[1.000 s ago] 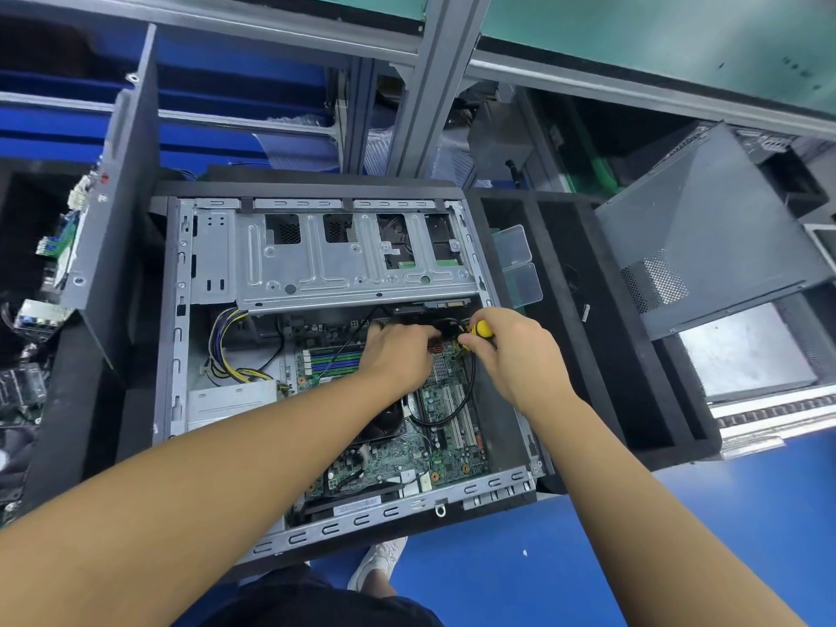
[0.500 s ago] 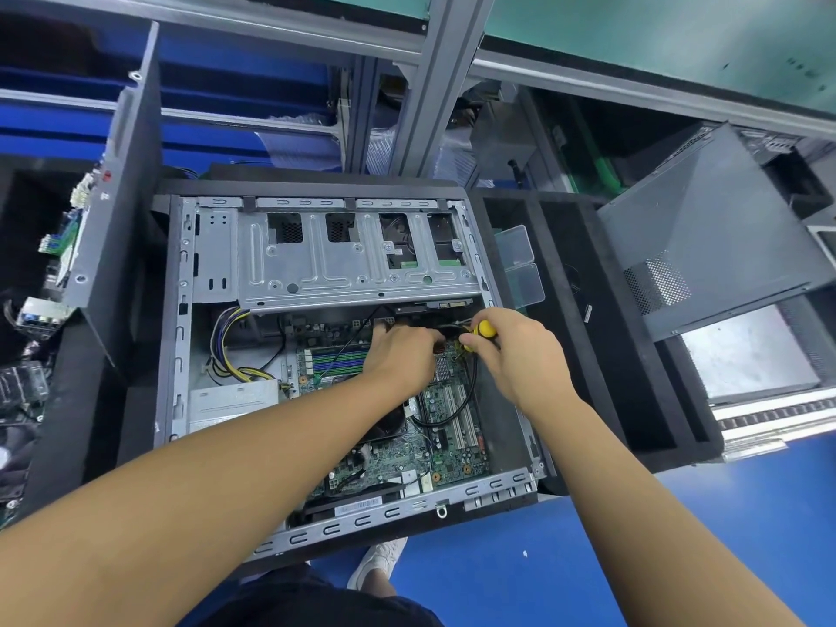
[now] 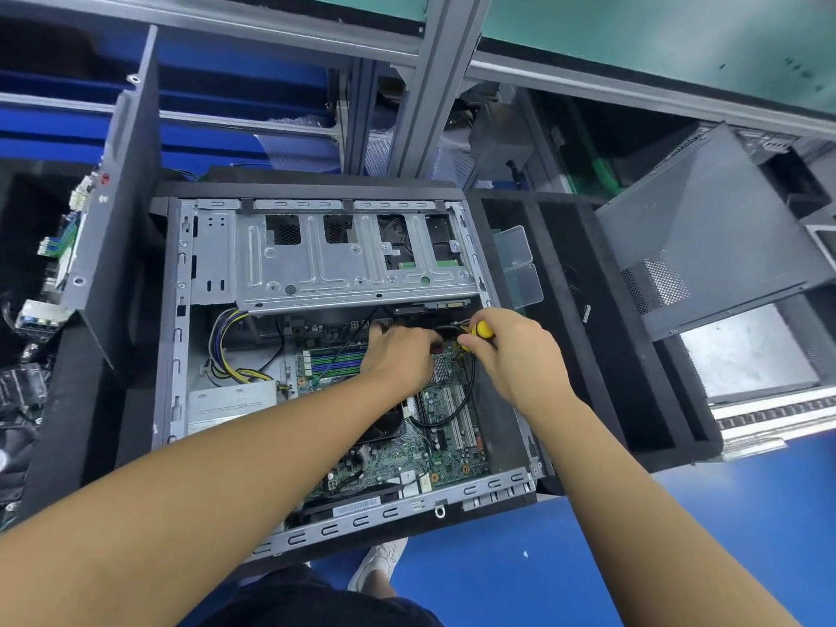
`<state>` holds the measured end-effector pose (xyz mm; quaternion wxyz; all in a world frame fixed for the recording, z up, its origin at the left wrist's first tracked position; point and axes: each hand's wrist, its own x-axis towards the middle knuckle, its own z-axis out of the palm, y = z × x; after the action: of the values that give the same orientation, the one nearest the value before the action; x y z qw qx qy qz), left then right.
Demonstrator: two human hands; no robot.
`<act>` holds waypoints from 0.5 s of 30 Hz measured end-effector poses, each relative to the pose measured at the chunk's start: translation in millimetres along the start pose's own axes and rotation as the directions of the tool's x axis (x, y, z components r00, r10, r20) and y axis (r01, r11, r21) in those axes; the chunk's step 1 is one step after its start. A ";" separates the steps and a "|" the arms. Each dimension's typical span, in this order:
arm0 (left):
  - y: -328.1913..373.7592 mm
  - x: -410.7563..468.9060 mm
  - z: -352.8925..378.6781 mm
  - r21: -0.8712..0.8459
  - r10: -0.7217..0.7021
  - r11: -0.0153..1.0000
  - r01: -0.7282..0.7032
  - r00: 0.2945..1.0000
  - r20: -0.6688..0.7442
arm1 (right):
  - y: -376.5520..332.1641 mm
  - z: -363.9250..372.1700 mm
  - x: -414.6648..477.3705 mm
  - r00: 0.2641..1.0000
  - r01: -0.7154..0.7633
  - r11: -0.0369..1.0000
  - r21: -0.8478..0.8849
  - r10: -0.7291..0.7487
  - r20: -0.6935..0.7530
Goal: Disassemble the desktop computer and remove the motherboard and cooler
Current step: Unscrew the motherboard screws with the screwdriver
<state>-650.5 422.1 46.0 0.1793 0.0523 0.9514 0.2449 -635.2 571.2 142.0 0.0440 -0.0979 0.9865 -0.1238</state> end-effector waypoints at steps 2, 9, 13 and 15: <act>-0.5 -0.3 0.0 0.000 0.001 1.000 -0.001 1.000 0.003 | -1.0 -0.6 -0.3 1.000 -0.001 1.000 -0.006 0.001 0.004; 1.1 -2.1 -0.8 0.026 0.035 0.999 -0.035 0.999 0.008 | -3.0 -1.5 -0.6 1.000 -0.006 1.000 -0.023 0.006 0.006; 8.4 -2.8 1.1 0.091 0.148 0.985 -0.147 0.989 0.003 | -3.5 -2.2 -0.8 1.000 -0.018 1.000 -0.011 0.018 0.011; 11.2 -0.5 0.1 0.077 0.129 0.989 -0.128 0.992 -0.004 | -4.2 -2.6 -1.1 0.999 -0.027 1.000 -0.009 0.027 0.018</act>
<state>-649.9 431.8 51.4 0.1567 0.1194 0.9555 0.2194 -633.7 568.0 145.7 0.0544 -0.0859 0.9878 -0.1181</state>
